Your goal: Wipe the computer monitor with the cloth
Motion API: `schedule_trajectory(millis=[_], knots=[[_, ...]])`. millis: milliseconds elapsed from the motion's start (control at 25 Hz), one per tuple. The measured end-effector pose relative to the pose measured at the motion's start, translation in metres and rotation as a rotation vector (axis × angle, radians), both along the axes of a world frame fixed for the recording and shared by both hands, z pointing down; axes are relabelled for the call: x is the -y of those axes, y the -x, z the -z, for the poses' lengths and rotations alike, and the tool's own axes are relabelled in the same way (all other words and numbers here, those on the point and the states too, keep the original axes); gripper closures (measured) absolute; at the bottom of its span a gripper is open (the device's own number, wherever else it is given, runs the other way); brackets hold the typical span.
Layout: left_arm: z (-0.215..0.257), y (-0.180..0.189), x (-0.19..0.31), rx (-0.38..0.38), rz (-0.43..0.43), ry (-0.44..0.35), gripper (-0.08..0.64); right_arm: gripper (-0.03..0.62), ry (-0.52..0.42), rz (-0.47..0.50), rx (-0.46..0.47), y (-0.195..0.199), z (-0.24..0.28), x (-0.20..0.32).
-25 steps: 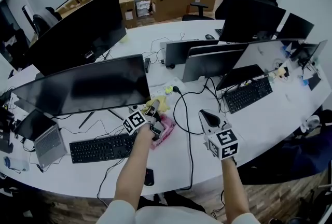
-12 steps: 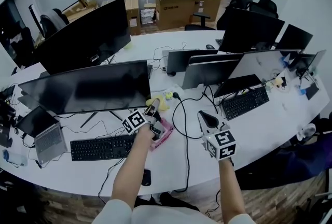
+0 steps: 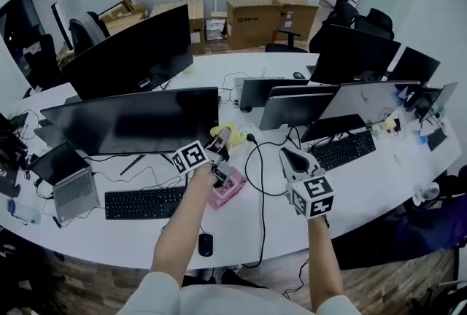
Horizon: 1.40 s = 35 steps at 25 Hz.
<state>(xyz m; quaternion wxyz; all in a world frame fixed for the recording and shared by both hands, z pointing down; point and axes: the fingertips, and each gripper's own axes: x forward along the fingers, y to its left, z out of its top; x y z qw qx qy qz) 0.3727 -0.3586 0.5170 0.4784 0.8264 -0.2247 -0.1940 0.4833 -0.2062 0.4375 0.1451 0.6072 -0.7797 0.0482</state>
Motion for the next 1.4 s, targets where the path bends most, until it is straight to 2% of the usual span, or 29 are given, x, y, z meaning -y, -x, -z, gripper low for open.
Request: schedule_trajectory(millis=[400,840,1000,1200,1400], knots=[[0.082,0.005,-0.006,-0.044,-0.042,-0.095,0.492,0.566,-0.072,-0.006,-0.023,0.013,0.045,-0.005],[0.149,0.010,-0.010,-0.112,-0.054,-0.125,0.492,0.566,-0.126,-0.021,-0.035,0.024,0.075,-0.017],[0.184,0.012,-0.011,-0.114,-0.061,-0.188,0.492,0.566,-0.143,-0.041,-0.042,0.024,0.084,-0.025],[0.220,0.022,-0.024,-0.152,-0.065,-0.253,0.492,0.566,-0.151,-0.065,-0.048,0.030,0.089,-0.044],[0.254,0.049,-0.056,-0.108,-0.074,-0.412,0.492,0.566,-0.163,-0.090,-0.057,0.046,0.095,-0.070]])
